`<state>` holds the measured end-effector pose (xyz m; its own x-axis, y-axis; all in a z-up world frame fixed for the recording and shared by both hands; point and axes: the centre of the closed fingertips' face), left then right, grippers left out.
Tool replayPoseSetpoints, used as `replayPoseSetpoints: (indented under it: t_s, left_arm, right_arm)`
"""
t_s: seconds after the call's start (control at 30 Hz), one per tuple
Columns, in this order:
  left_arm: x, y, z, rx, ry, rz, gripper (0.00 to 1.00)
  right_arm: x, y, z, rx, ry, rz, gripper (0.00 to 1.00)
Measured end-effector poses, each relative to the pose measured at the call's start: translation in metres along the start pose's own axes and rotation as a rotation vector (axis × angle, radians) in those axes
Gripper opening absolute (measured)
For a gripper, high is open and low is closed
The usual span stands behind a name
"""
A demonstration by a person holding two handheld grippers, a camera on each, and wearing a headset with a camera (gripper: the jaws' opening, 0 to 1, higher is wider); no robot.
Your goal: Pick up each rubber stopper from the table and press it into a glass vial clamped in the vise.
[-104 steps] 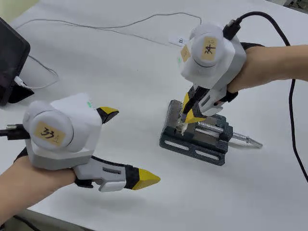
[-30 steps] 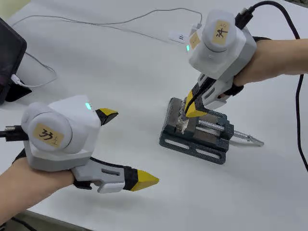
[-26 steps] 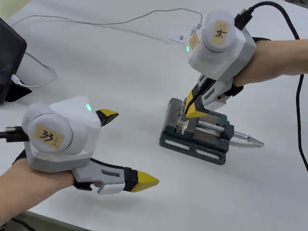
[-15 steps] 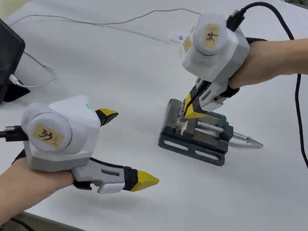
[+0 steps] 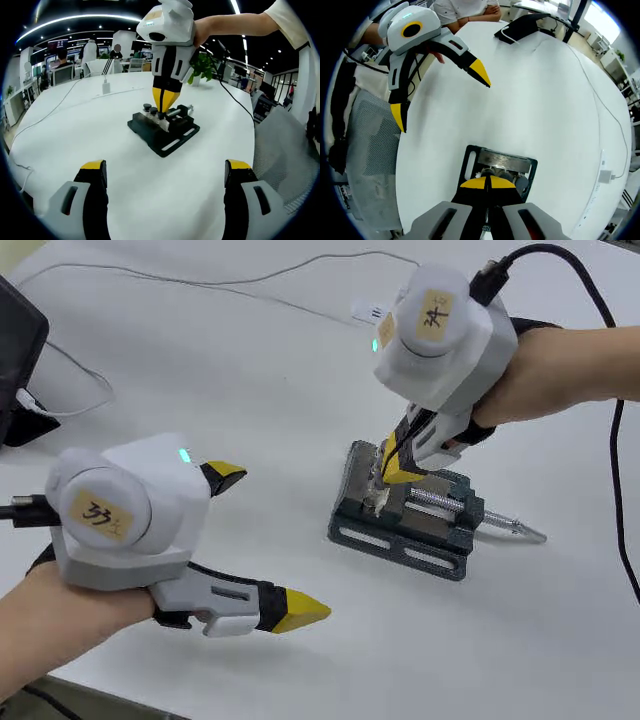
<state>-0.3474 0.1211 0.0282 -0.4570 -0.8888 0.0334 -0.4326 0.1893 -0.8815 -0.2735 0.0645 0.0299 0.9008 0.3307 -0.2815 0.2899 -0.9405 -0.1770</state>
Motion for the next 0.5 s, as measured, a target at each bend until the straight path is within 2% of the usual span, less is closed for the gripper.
replayPoseSetpoints:
  t_s: [0.27, 0.5]
  left_arm:
    - [-0.0012, -0.0014, 0.0001, 0.006, -0.005, -0.001, 0.97]
    - [-0.0007, -0.0016, 0.0022, 0.007, -0.004, -0.009, 0.97]
  right_arm:
    - [0.0005, 0.0008, 0.0004, 0.024, -0.005, 0.021, 0.00]
    - [0.0000, -0.0018, 0.0020, 0.001, -0.008, 0.019, 0.00]
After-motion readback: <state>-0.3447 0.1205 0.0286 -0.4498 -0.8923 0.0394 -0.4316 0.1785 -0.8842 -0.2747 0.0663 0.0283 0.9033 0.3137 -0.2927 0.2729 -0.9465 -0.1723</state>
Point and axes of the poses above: the centre of the closed fingertips' face, and the gripper's own axes: z roughly forward along the fingers, x roughly to its right, y roughly out of its underside, and after that the axes turned 14 degrees about -y, right-handed
